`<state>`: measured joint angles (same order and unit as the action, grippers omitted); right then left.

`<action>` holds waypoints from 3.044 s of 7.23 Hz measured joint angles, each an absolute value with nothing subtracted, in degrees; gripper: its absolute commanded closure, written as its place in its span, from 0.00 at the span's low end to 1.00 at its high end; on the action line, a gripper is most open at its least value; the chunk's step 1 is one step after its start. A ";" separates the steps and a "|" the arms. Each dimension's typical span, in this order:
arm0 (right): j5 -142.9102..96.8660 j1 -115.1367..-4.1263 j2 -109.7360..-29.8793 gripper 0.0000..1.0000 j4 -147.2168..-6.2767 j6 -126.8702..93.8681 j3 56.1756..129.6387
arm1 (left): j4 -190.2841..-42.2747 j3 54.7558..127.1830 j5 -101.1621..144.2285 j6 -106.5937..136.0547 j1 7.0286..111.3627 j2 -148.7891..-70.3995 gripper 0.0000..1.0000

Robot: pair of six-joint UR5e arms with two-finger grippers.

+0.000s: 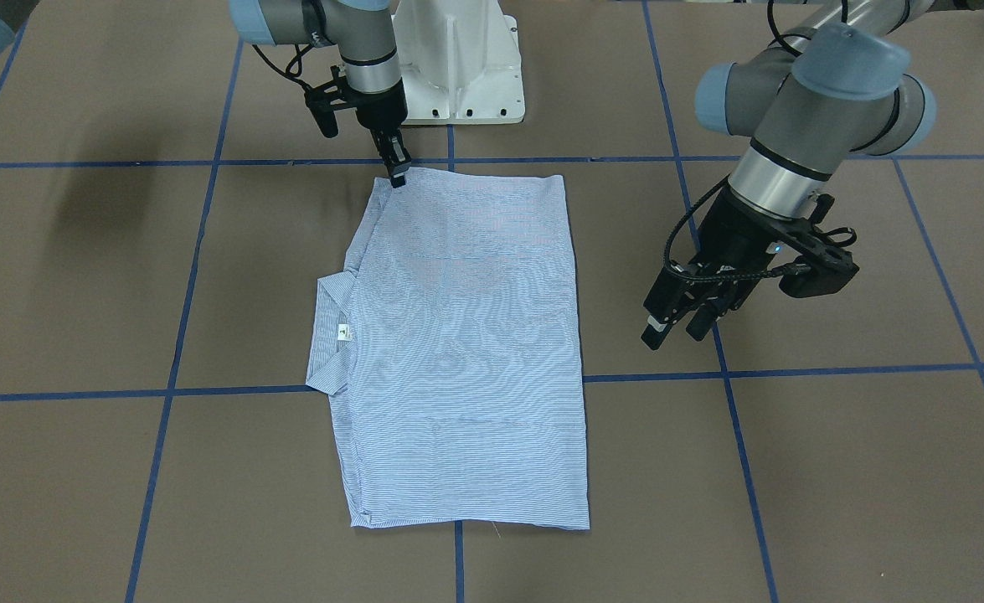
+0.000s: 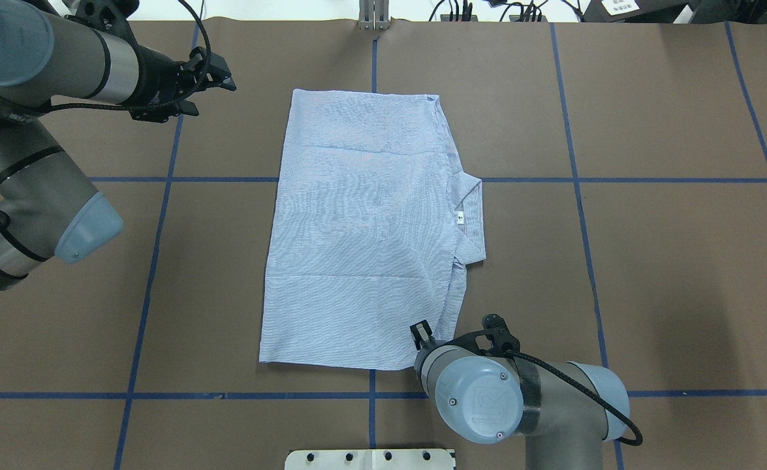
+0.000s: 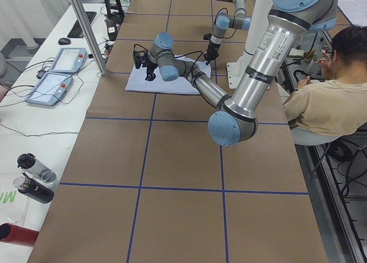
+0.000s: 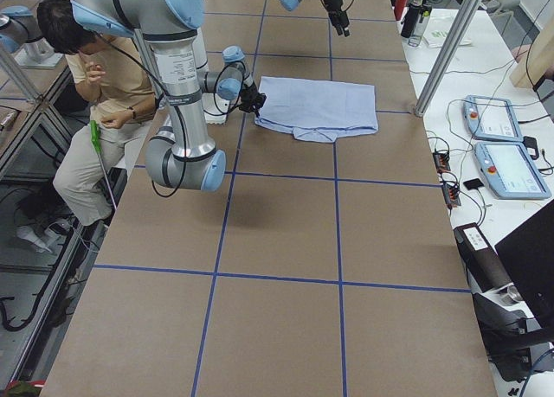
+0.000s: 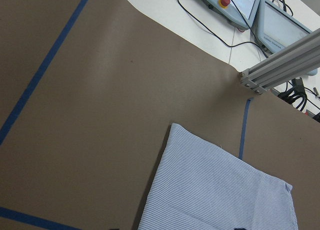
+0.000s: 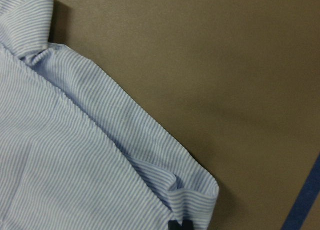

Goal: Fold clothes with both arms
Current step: 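Move the left gripper to the shirt's near corner beside the right gripper, then grasp the near corners of the shirt with both grippers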

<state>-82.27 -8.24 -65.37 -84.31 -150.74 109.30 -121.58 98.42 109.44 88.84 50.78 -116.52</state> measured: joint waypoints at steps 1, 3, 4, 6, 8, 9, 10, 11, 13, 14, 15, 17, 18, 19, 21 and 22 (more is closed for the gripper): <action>-82.34 -8.36 -65.89 1.00 -84.84 -150.73 110.42 | -121.58 100.13 109.48 92.87 50.22 -115.39 0.20; -82.54 -8.34 -67.13 1.00 -86.97 -150.73 113.50 | -121.66 106.15 107.02 104.46 45.00 -112.15 0.20; -82.59 -8.27 -67.37 1.00 -87.55 -150.73 114.16 | -121.66 109.69 102.79 110.81 39.75 -109.65 0.21; -82.67 -8.20 -67.46 1.00 -87.86 -150.73 114.50 | -121.62 114.51 91.45 122.23 24.98 -103.72 0.25; -82.70 -8.18 -67.46 1.00 -87.89 -150.73 114.59 | -121.54 115.23 83.15 128.18 13.35 -99.97 0.27; -82.70 -8.18 -67.44 1.00 -87.89 -150.71 114.59 | -121.47 114.95 81.77 129.79 10.35 -99.21 0.28; -82.70 -8.18 -67.42 1.00 -87.89 -150.68 114.59 | -121.40 114.53 81.22 130.59 8.52 -98.99 0.28; -82.71 -8.17 -67.42 1.00 -87.89 -150.66 114.59 | -121.31 114.15 81.04 130.89 7.76 -99.10 0.30; -82.71 -8.17 -67.41 1.00 -87.89 -150.65 114.60 | -121.25 113.34 80.97 131.03 7.23 -99.50 0.34; -82.70 -8.17 -67.41 1.00 -87.89 -150.64 114.61 | -121.23 113.01 80.99 131.04 7.17 -99.67 0.36; -82.70 -8.18 -67.42 1.00 -87.89 -150.64 114.61 | -121.23 112.76 80.97 131.04 7.14 -99.80 0.37; -82.71 -8.18 -67.49 1.00 -87.91 -150.65 114.61 | -121.28 112.22 80.93 131.04 7.09 -99.93 0.43; -82.71 -8.17 -67.48 1.00 -87.95 -150.64 114.61 | -121.28 111.96 80.89 131.05 7.06 -99.98 0.49; -82.71 -8.17 -67.47 1.00 -87.97 -150.65 114.61 | -121.29 111.83 80.87 131.05 7.05 -100.00 0.61; -82.71 -8.17 -67.49 1.00 -87.98 -150.64 114.61 | -121.26 111.60 80.45 131.18 7.06 -100.18 0.82; -82.71 -8.17 -67.50 1.00 -87.98 -150.64 114.61 | -121.25 111.46 80.09 131.25 7.05 -100.31 1.00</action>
